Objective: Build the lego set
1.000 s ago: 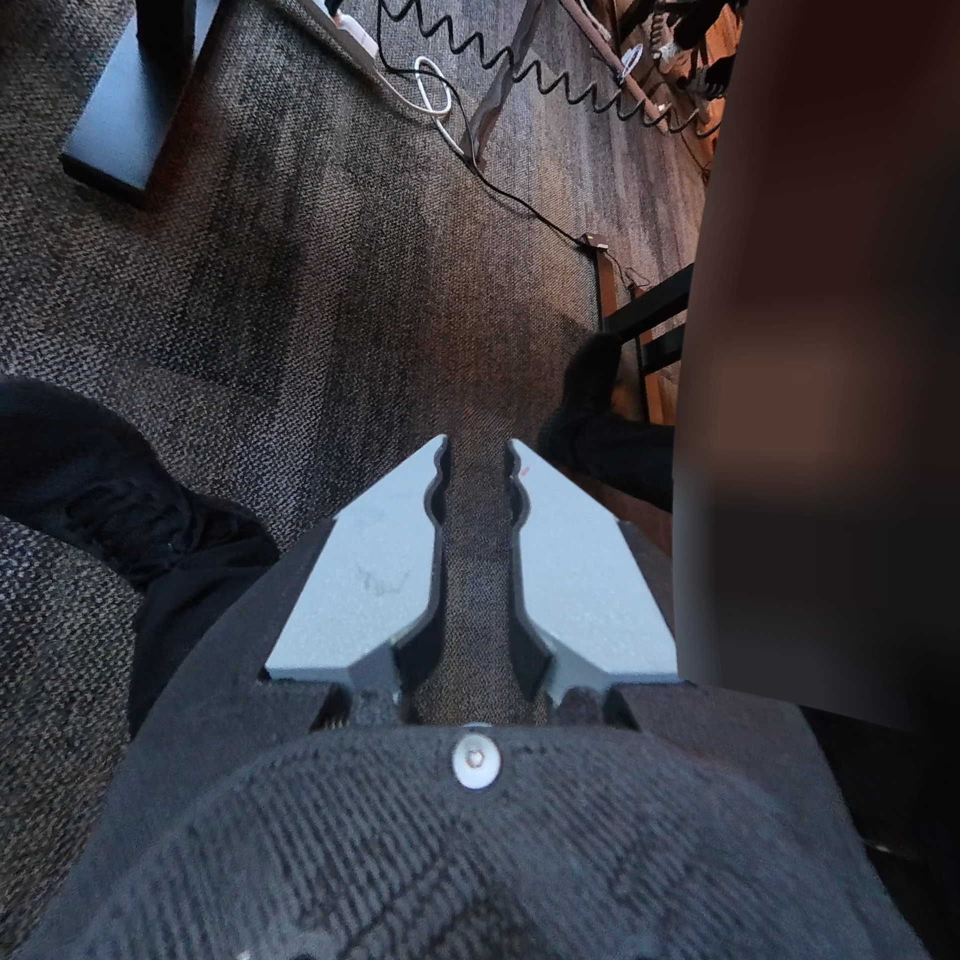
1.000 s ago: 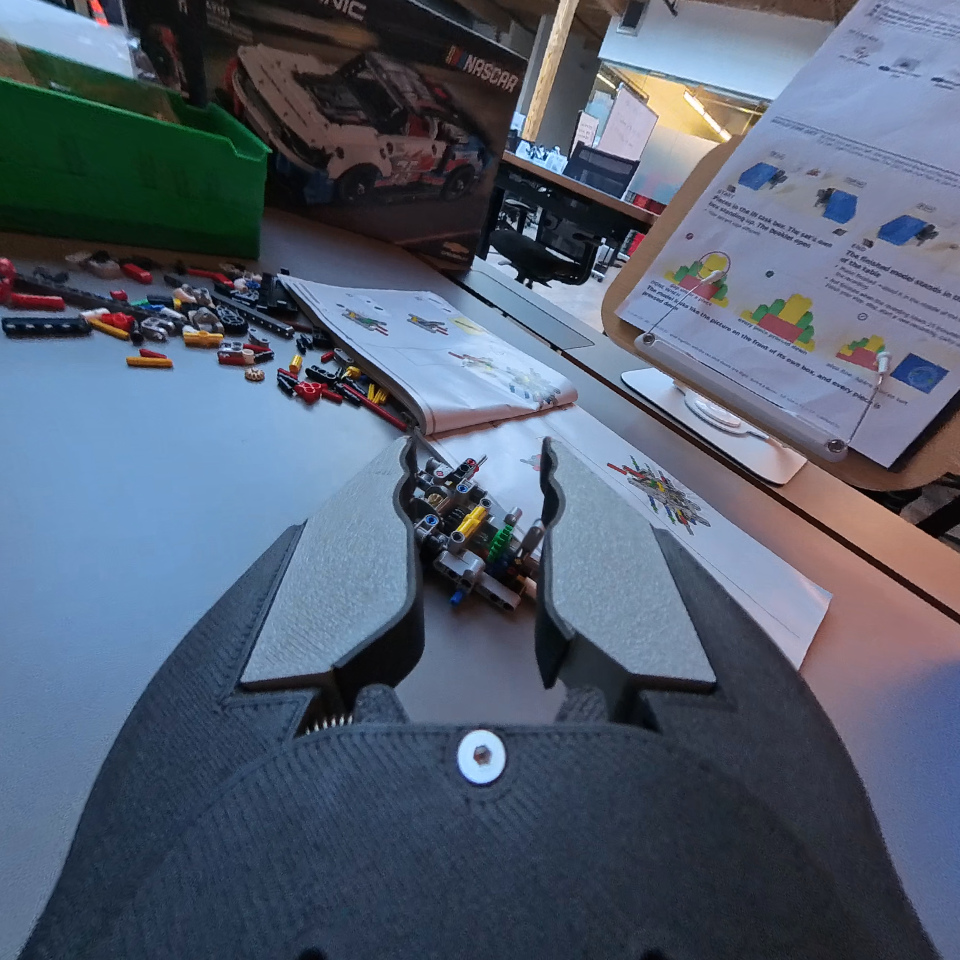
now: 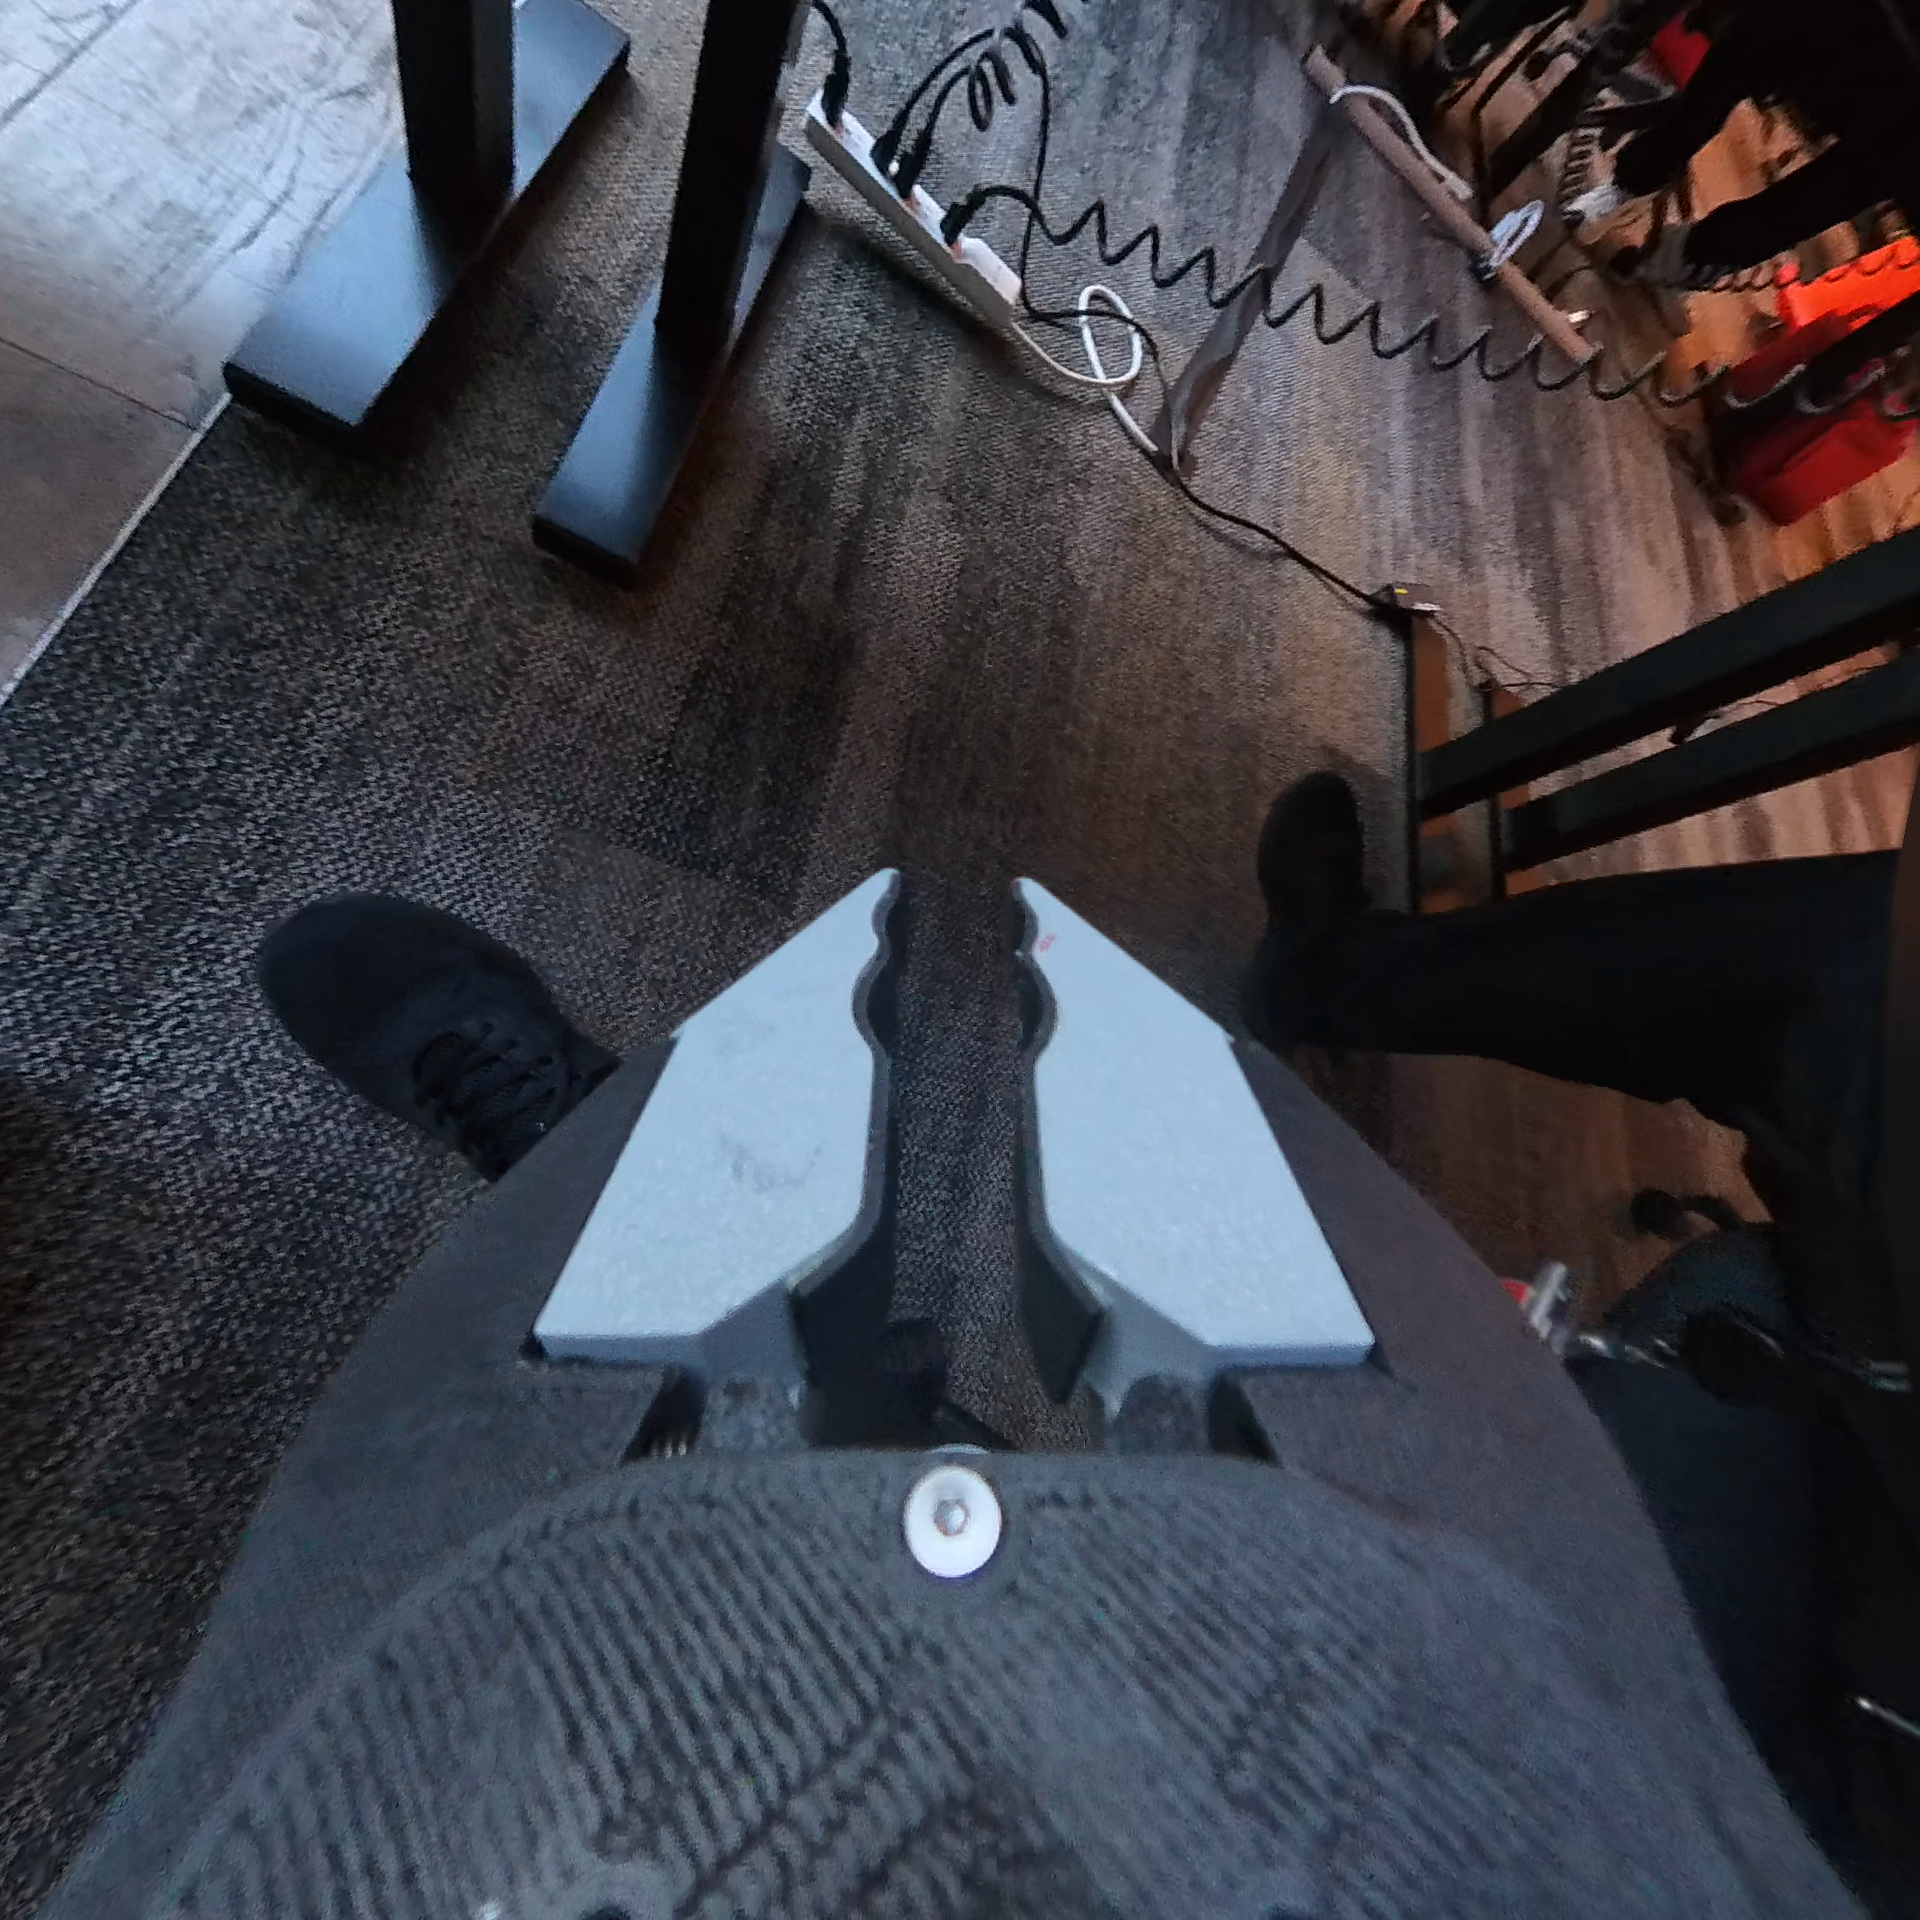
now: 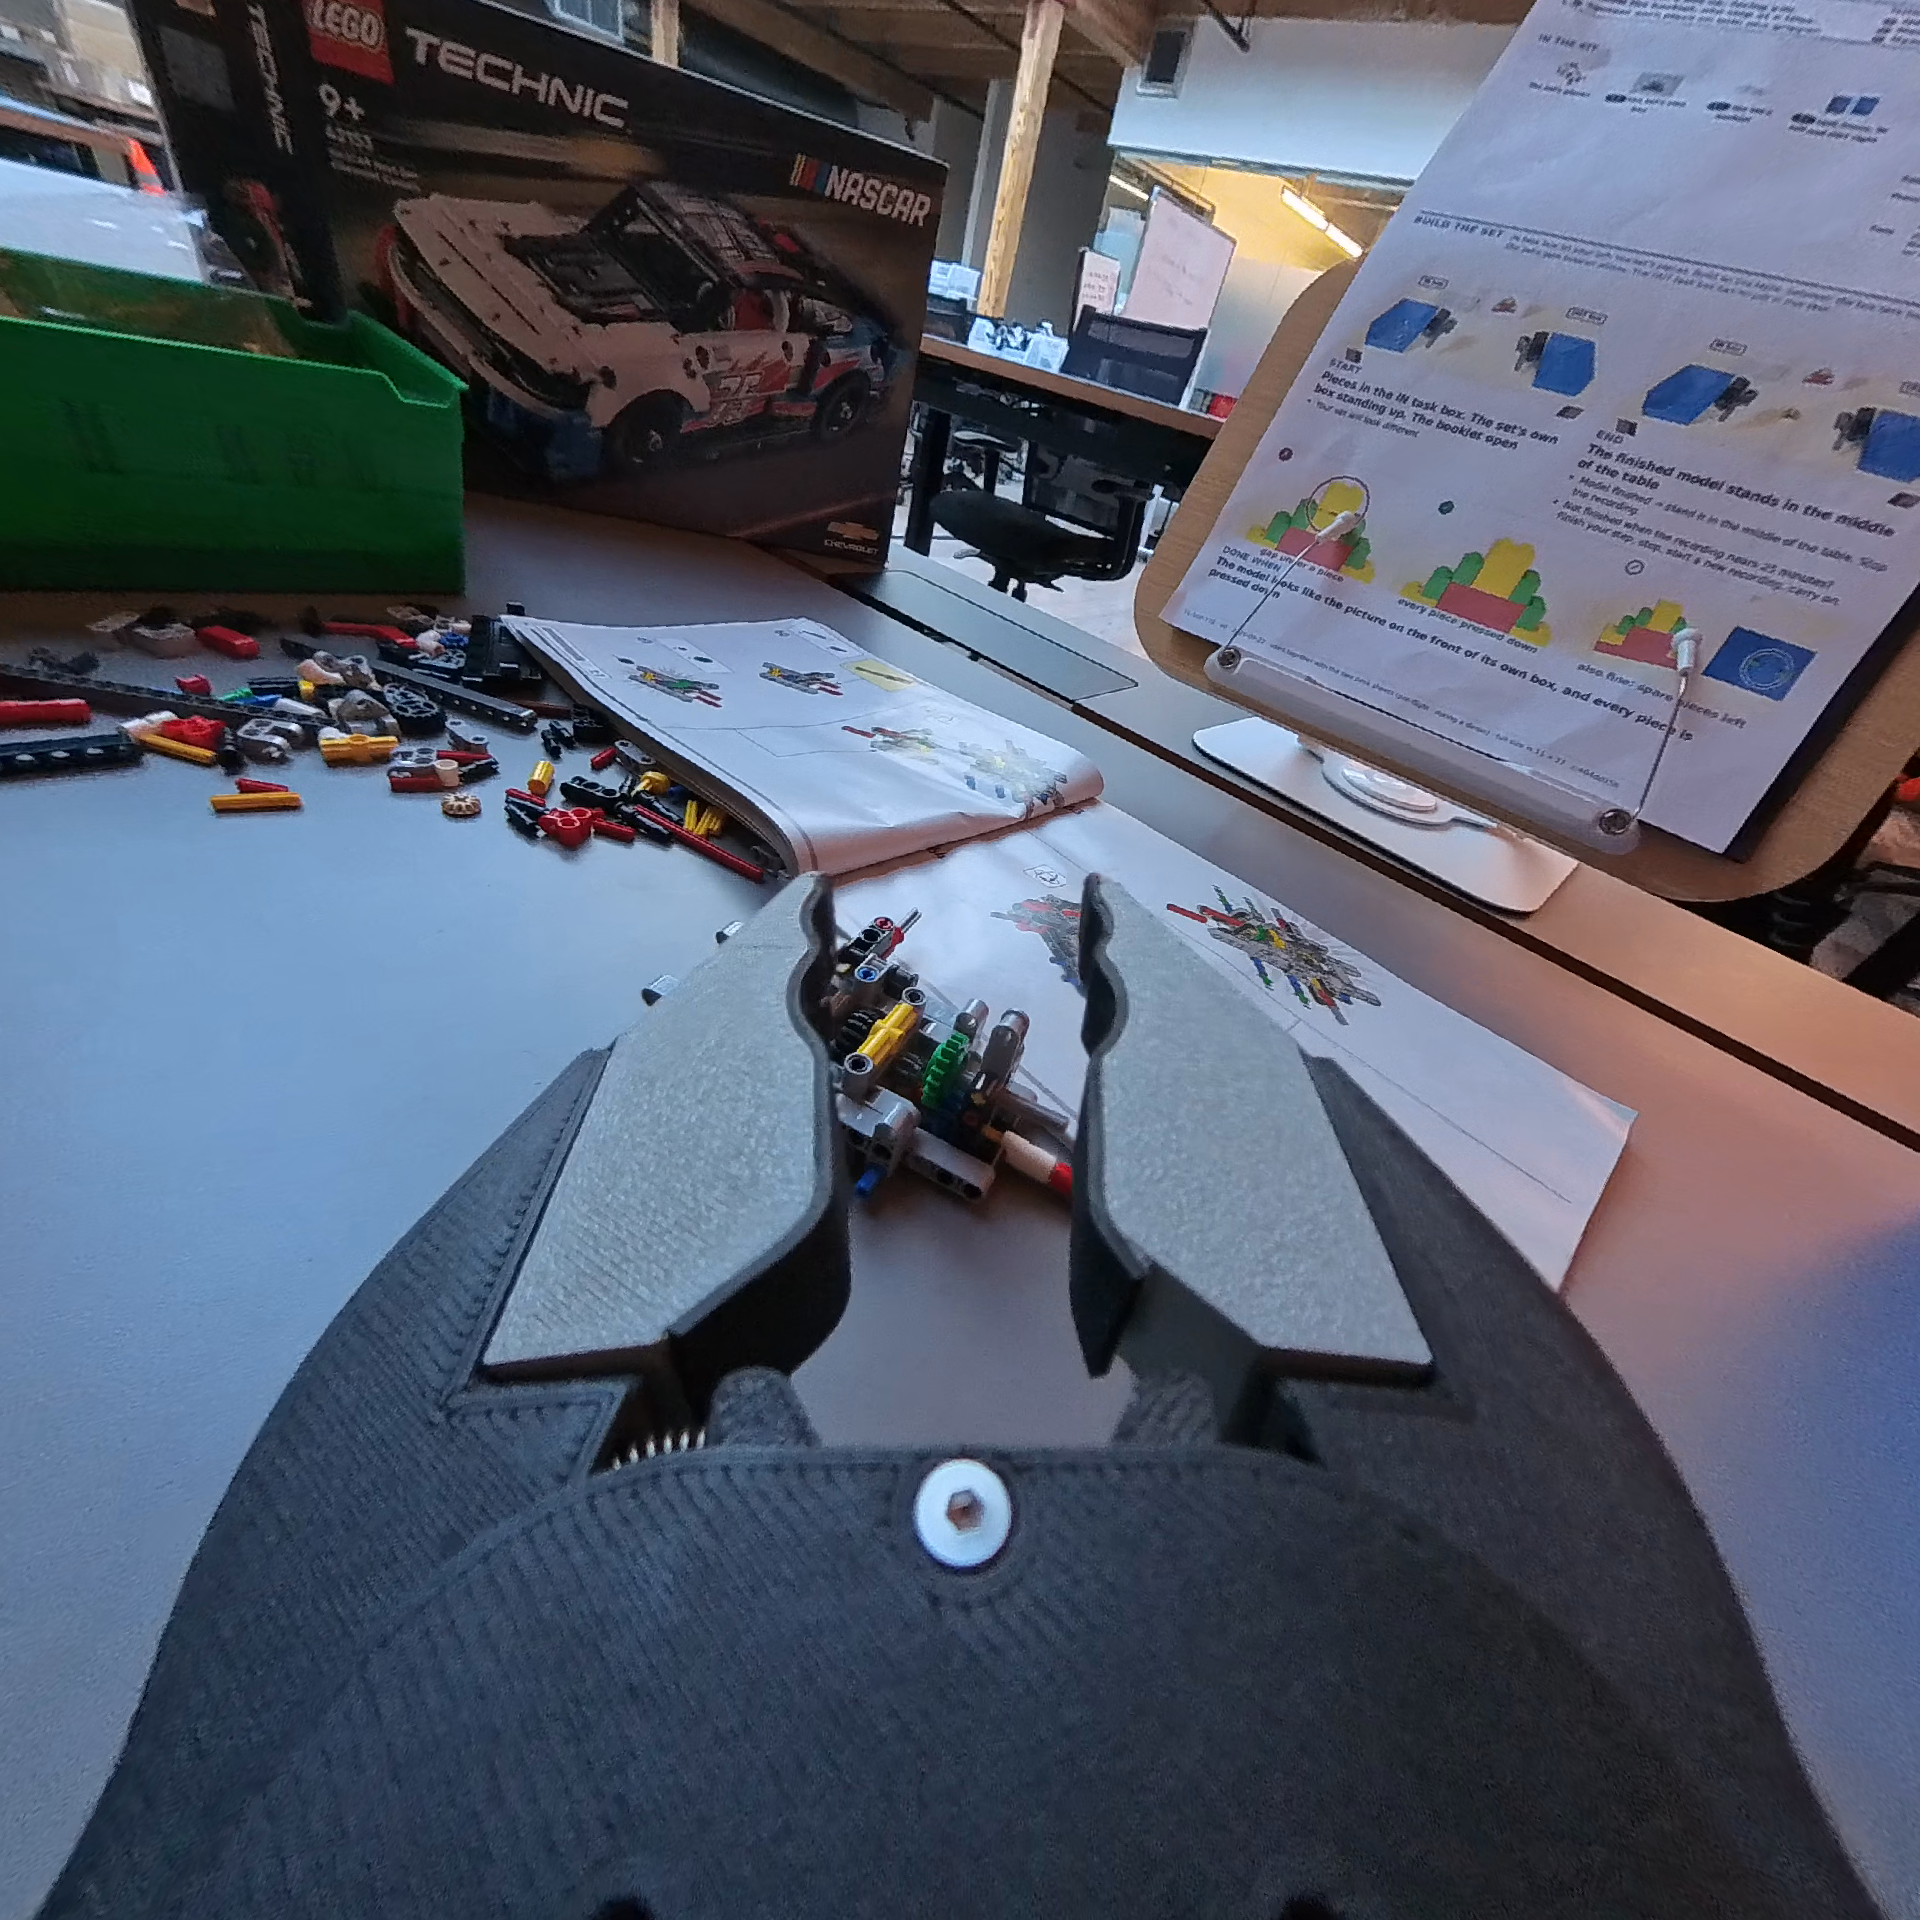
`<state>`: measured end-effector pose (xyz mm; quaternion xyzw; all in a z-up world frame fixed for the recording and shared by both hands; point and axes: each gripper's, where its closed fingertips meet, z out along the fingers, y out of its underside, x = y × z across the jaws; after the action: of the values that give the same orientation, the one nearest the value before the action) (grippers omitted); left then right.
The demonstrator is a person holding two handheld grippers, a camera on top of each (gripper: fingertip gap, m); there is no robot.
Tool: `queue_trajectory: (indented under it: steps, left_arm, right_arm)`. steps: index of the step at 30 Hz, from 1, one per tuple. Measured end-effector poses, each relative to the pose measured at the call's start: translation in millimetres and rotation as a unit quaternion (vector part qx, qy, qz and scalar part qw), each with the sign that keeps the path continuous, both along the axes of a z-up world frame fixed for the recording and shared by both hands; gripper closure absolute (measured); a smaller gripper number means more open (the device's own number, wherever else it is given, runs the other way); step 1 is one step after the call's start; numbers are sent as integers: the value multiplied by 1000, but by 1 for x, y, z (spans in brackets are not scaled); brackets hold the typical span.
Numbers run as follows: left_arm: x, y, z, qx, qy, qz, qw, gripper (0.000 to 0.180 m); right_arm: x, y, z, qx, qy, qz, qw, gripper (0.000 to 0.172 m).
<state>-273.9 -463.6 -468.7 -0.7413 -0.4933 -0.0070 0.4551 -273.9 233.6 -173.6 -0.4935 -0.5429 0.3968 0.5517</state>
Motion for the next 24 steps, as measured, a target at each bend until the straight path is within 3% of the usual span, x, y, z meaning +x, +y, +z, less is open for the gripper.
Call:
queue_trajectory:
  steps: [15,22,24]
  left_arm:
    - [-51,6,-1,-81,10,21,996,168]
    - [-75,-23,0,-185,58,82,978,180]
    - [-75,-31,5,-185,70,102,975,180]
  right_arm:
    - [-3,-14,-1,-22,-1,47,999,130]
    - [-2,-13,0,-32,2,49,998,129]
    - [-2,-15,0,-32,3,52,998,129]
